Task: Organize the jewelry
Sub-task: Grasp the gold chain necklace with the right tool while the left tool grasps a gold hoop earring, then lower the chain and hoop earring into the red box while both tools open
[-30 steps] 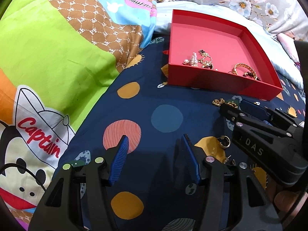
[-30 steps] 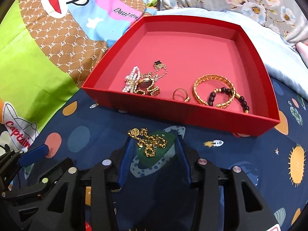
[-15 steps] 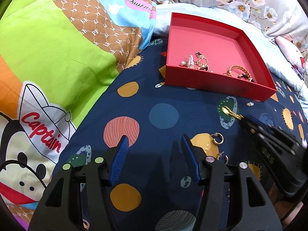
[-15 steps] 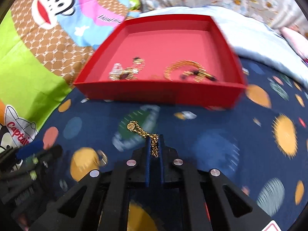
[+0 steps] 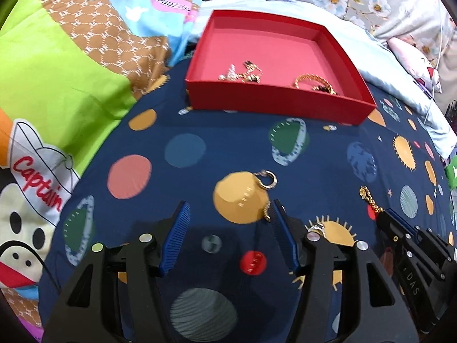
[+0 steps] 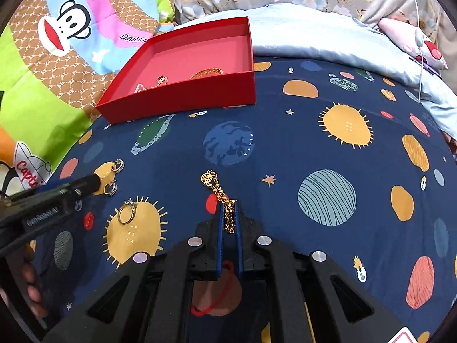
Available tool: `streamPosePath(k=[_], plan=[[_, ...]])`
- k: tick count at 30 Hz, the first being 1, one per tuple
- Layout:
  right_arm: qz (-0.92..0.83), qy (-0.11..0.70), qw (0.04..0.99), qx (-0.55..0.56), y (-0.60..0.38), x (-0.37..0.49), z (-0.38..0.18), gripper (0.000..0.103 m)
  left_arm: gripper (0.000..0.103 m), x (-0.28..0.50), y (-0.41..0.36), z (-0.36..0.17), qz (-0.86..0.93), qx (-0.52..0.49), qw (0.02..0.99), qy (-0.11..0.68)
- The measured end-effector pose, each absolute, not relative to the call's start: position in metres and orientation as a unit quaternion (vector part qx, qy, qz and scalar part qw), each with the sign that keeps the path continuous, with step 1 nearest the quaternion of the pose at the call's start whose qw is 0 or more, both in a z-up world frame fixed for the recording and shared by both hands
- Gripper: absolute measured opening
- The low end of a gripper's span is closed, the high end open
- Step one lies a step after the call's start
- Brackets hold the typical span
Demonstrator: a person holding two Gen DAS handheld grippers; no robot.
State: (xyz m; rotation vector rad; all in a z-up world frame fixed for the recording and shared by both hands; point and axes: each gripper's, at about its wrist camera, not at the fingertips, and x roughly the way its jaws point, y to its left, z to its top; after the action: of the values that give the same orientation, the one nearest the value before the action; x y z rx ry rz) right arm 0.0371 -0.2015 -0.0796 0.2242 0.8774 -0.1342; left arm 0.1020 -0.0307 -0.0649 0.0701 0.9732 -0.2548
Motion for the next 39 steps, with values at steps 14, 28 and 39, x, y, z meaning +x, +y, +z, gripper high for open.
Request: streamPosePath(k=[14,28,39], plan=[[-0.056,0.421,0.896,0.127,-0.206,0.035,-0.081,0.007,0.053,0.122,-0.056,-0.073,-0.124,0.042,0.873,0.470],[-0.057,0.421,0.896,0.126,-0.206,0.036,-0.081,0.007,0.015,0.121,-0.053,-0.072,-0.133,0.041,0.876,0.462],[-0.058,0.409,0.900,0.136,-0.204,0.034,-0.067,0.005,0.015,0.111,-0.035,-0.054,-0.143,0.037,0.879,0.454]])
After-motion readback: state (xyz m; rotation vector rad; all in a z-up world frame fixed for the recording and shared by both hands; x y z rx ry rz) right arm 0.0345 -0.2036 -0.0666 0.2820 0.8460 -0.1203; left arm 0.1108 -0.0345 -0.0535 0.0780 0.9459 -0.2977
